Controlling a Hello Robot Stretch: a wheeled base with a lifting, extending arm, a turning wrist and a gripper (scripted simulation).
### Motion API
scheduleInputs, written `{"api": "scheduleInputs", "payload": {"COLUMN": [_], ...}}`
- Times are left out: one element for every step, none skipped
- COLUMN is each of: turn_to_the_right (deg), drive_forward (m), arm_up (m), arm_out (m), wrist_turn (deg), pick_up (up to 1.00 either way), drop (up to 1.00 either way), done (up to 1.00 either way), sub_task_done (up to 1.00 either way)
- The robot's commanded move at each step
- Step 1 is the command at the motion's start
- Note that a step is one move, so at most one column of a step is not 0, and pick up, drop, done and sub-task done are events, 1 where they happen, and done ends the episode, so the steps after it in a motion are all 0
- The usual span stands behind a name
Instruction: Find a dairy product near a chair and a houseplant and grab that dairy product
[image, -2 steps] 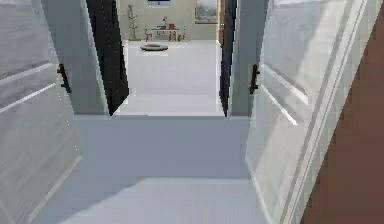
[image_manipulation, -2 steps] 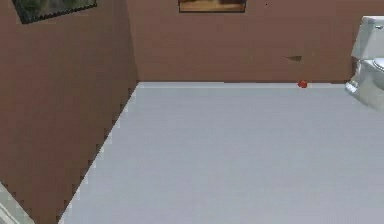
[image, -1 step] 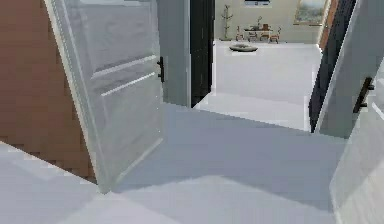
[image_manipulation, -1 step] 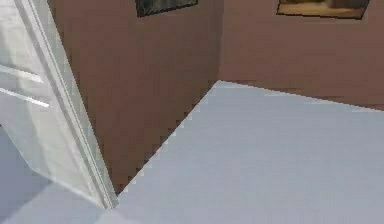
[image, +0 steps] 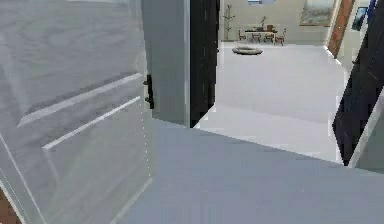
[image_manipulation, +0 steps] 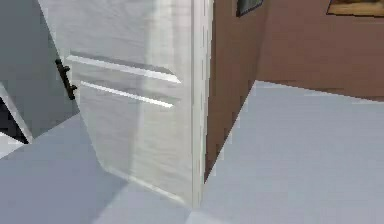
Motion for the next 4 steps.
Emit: {"api": "scheduleInputs", "payload": {"turn_to_the_right": [33.0,0.0,45.0,12.0], "drive_forward": [0.0,0.9,0.0,0.0], "arm_up": [0.0,0.0,0.0,0.0], "arm_out": [0.0,0.0,0.0,0.0], "wrist_turn": [0.0,0.0,0.0,0.0], "pick_up": [0.0,0.0,0.0,0.0], "drop": [0.0,0.0,0.0,0.0], "done": [0.0,0.0,0.0,0.0], "sub_task_done": [0.0,0.0,0.0,0.0]}}
